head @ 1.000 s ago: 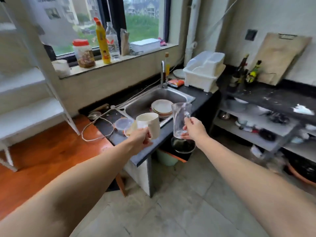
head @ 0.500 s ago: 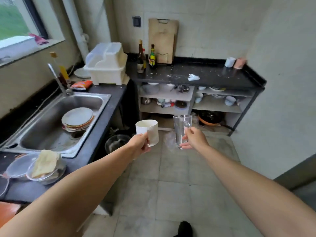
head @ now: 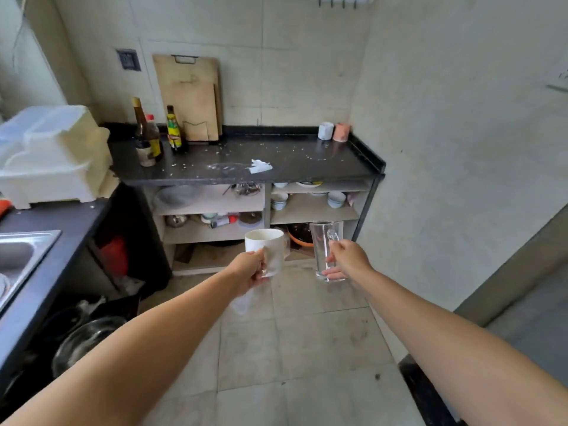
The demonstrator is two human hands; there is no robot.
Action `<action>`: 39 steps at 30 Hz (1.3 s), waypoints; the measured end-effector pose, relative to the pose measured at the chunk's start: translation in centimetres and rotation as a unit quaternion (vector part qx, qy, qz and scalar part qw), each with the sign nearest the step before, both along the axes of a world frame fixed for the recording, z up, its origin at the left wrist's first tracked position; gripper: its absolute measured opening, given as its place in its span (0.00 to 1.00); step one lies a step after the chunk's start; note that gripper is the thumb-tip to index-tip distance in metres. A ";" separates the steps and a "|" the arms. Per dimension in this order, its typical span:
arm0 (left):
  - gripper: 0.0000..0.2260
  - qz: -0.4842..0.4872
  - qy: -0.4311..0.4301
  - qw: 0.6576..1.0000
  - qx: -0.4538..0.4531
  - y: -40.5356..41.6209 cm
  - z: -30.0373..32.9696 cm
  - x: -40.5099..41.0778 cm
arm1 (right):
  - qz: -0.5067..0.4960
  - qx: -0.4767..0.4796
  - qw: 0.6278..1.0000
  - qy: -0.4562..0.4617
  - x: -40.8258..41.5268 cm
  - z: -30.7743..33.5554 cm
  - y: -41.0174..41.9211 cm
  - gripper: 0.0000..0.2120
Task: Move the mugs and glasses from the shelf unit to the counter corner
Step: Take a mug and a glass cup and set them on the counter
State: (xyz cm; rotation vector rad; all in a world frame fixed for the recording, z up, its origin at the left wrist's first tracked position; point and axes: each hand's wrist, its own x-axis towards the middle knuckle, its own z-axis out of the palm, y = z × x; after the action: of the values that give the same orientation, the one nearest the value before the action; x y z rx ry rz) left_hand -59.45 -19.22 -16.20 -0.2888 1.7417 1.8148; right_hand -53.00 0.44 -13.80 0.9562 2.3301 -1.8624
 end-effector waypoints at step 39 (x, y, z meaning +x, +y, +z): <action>0.11 -0.011 0.003 0.998 -0.069 34.3 -1.9 -64.9 | -0.031 -0.026 0.999 -0.036 -66.1 -4.0 35.6 0.13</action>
State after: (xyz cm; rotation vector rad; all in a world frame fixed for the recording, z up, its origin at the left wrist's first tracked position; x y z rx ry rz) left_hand -124.39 15.10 -18.07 -0.3185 1.8706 1.6833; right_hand -119.06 36.03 -17.80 1.0821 2.2267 -1.8670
